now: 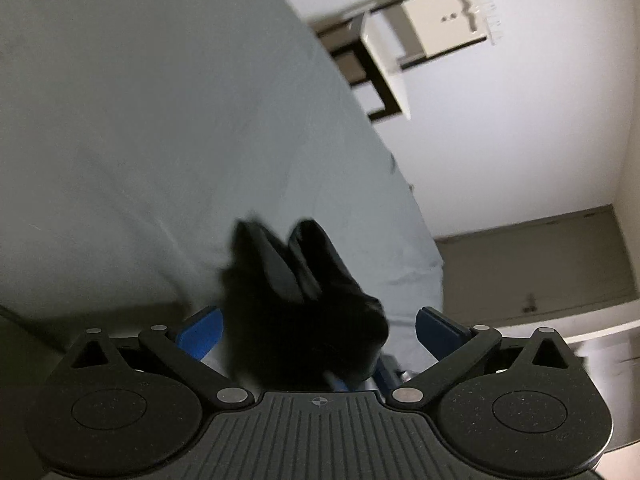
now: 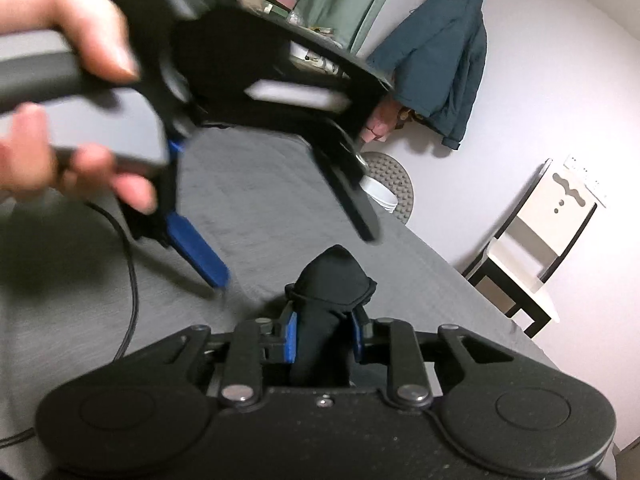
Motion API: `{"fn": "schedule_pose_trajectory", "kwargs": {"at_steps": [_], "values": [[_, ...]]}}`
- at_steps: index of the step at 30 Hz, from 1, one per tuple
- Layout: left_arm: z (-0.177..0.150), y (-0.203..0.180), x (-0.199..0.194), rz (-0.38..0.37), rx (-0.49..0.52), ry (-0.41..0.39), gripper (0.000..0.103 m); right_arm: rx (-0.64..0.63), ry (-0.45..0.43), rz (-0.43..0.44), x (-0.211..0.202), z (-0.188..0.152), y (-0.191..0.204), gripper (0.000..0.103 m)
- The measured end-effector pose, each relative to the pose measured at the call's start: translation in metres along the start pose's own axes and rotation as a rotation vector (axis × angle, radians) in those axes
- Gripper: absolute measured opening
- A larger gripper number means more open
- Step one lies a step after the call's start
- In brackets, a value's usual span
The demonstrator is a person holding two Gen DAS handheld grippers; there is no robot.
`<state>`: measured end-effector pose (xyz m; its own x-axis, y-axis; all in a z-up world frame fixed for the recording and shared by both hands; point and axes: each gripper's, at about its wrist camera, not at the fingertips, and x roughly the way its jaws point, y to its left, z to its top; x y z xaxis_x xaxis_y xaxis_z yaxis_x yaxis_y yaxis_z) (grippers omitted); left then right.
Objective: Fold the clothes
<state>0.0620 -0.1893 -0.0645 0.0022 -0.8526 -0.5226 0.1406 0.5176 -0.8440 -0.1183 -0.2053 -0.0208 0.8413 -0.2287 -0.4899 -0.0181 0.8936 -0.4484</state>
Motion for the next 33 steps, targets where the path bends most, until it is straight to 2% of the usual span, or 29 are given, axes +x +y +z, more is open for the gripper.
{"fn": "schedule_pose_trajectory", "kwargs": {"at_steps": [2,5,9,10,11,12,13,15,17,19,20,22,24,26,28,30,33], "values": [[0.002,-0.001,0.018,-0.034,-0.045,0.041,0.103,-0.003,-0.004,0.012,-0.003,0.0,0.002,0.025],[0.004,-0.003,0.039,-0.033,-0.079,0.069,0.103,-0.001,-0.01,0.024,-0.007,-0.001,0.001,0.025],[0.005,-0.009,0.053,-0.004,-0.049,0.046,0.102,-0.005,-0.023,0.047,-0.009,-0.002,-0.001,0.025],[0.006,-0.01,0.056,-0.003,-0.048,0.049,0.099,-0.011,-0.022,0.051,-0.009,-0.004,-0.001,0.025],[0.007,-0.011,0.06,0.003,-0.047,0.073,0.095,-0.017,-0.021,0.058,-0.009,-0.004,0.0,0.025],[0.007,-0.013,0.064,0.02,-0.043,0.094,0.084,-0.024,-0.02,0.065,-0.009,-0.005,0.001,0.025],[0.008,-0.015,0.069,0.045,-0.033,0.111,0.069,-0.03,-0.019,0.071,-0.009,-0.005,0.002,0.025],[0.008,-0.016,0.077,0.087,-0.021,0.132,0.049,-0.043,-0.017,0.079,-0.008,-0.006,0.005,0.025],[0.008,-0.018,0.082,0.106,-0.017,0.137,0.043,-0.055,-0.009,0.09,-0.007,-0.006,0.007,0.025],[0.009,-0.019,0.082,0.122,0.001,0.135,0.031,-0.073,0.0,0.099,-0.008,-0.006,0.011,0.028],[0.01,-0.02,0.082,0.134,0.018,0.134,0.029,-0.085,0.002,0.106,-0.008,-0.006,0.013,0.029],[0.011,-0.024,0.084,0.166,0.071,0.133,0.012,-0.107,0.007,0.123,-0.01,-0.006,0.016,0.031],[0.009,-0.03,0.084,0.193,0.138,0.121,0.011,-0.1,0.012,0.156,-0.014,-0.004,0.01,0.042],[0.006,-0.038,0.086,0.225,0.236,0.098,0.01,-0.045,0.007,0.188,-0.017,-0.003,-0.005,0.06],[0.003,-0.05,0.091,0.269,0.356,0.071,0.01,0.041,-0.002,0.212,-0.018,-0.004,-0.026,0.06],[0.0,-0.064,0.097,0.304,0.47,0.064,0.01,0.149,0.012,0.175,-0.012,-0.008,-0.055,0.06],[0.004,-0.077,0.104,0.329,0.551,0.066,0.01,0.34,0.049,0.042,0.004,-0.021,-0.105,0.064]]}}
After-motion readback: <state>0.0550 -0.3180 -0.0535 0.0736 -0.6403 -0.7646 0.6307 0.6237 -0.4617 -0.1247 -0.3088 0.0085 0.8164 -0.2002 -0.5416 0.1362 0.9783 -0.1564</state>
